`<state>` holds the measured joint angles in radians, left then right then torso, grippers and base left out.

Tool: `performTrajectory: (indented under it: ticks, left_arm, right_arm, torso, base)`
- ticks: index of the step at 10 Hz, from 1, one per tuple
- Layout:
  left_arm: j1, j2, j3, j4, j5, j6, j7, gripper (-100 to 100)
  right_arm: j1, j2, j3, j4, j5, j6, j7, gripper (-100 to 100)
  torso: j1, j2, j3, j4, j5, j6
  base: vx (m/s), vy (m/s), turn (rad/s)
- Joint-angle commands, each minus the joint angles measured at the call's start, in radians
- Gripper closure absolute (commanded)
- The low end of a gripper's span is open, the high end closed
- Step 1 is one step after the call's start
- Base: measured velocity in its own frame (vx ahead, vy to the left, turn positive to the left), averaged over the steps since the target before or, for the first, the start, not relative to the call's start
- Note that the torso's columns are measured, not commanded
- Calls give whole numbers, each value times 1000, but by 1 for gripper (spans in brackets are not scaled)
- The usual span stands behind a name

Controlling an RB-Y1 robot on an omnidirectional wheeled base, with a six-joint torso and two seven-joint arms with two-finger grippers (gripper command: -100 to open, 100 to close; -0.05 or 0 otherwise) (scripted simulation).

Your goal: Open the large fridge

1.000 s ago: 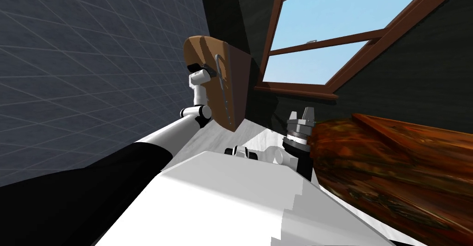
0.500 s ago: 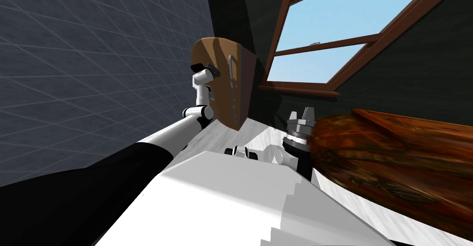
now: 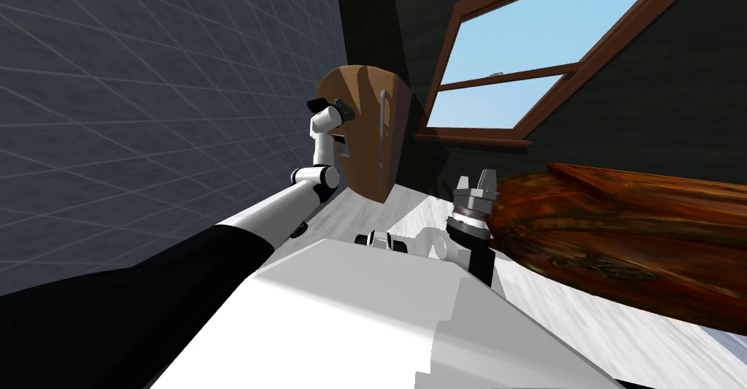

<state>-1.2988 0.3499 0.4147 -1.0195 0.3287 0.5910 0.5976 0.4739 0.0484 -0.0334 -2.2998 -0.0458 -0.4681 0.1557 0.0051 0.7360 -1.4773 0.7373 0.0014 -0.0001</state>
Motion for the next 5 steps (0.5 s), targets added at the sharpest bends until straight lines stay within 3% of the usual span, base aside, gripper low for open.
performTrajectory:
  ticks: [1,2,3,4,5]
  left_arm:
    - [12,-32,-15,-40,25,18,-8,100]
    - [9,-44,-26,-43,47,23,-16,100]
    - [9,-44,-26,-43,47,23,-16,100]
    - [5,-56,-36,-47,70,29,-24,100]
    - [13,-49,-31,-52,62,28,-21,100]
  right_arm:
    - [0,0,0,0,0,0,0,0]
    - [0,0,0,0,0,0,0,0]
    - [0,0,0,0,0,0,0,0]
    - [0,0,0,0,0,0,0,0]
    - [0,0,0,0,0,0,0,0]
  torso:
    - [-5,1,1,0,-1,0]
    - [-6,3,2,1,-2,0]
    - [-3,5,3,2,-1,0]
    - [-6,2,2,1,-1,0]
    - [-10,1,1,0,-3,0]
  base:
    - [-194,276,-38]
    - [-222,346,-97]
    - [-190,298,-46]
    - [-180,223,-46]
    - [-86,97,-18]
